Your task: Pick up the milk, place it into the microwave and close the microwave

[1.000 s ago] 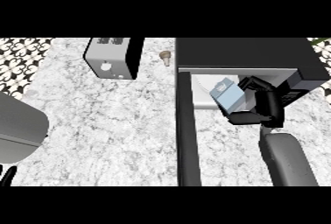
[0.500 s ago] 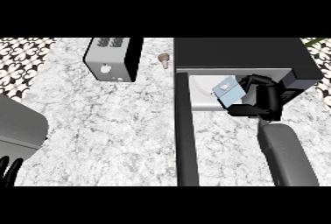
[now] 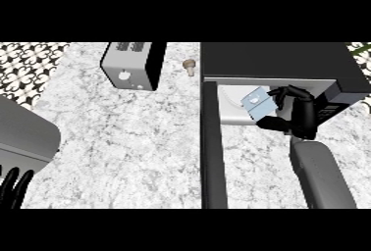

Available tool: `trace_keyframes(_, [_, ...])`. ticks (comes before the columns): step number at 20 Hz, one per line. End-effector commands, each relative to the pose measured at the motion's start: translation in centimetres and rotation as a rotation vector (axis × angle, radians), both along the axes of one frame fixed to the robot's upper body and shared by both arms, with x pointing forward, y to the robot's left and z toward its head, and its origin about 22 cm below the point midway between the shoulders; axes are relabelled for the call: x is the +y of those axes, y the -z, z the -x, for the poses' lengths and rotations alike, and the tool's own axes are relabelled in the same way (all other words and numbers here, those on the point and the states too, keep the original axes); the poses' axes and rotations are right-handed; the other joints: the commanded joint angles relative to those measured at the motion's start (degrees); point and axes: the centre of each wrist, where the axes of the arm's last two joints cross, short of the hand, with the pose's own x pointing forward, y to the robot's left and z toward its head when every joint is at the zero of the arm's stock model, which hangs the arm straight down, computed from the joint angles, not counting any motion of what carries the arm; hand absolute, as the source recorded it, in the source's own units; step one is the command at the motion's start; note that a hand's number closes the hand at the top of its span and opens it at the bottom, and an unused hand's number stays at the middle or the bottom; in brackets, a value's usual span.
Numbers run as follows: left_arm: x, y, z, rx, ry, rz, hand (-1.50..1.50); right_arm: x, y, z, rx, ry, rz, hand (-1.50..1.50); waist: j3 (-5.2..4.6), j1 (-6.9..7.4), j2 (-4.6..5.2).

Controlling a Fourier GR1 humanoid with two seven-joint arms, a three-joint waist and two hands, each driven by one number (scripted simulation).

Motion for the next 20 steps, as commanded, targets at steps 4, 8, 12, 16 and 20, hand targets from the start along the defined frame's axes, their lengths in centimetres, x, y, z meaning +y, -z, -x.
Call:
trace_keyframes(4, [-0.5, -0.4, -1.0, -0.017, 0.033, -0.009, -1.5, 0.8, -3.2, -4.5, 0.1, 0.071, 0.034, 1.5, -0.43, 5.24, 3.45])
trace_keyframes(8, [0.3, 0.0, -1.1, 0.003, 0.028, -0.044, -1.5, -0.4, -2.1, -3.5, 0.066, 0.259, -0.007, 1.5, -0.54, 6.38, 4.01])
trace_keyframes(12, [-0.1, -0.7, -1.6, -0.024, 0.033, -0.067, -1.5, -1.3, -0.9, -2.5, -0.005, 0.339, 0.086, 1.5, -0.53, 7.56, 4.53])
trace_keyframes(16, [-0.3, -0.6, -1.9, -0.007, 0.046, -0.091, -1.5, -2.4, -0.8, -2.0, -0.067, 0.388, 0.21, -1.5, -0.68, 8.27, 4.79])
trace_keyframes(20, [-0.6, -0.8, -2.4, -0.026, 0.072, -0.106, -1.5, -2.9, -0.2, -1.5, -0.08, 0.401, 0.237, -1.5, -0.56, 9.25, 5.14])
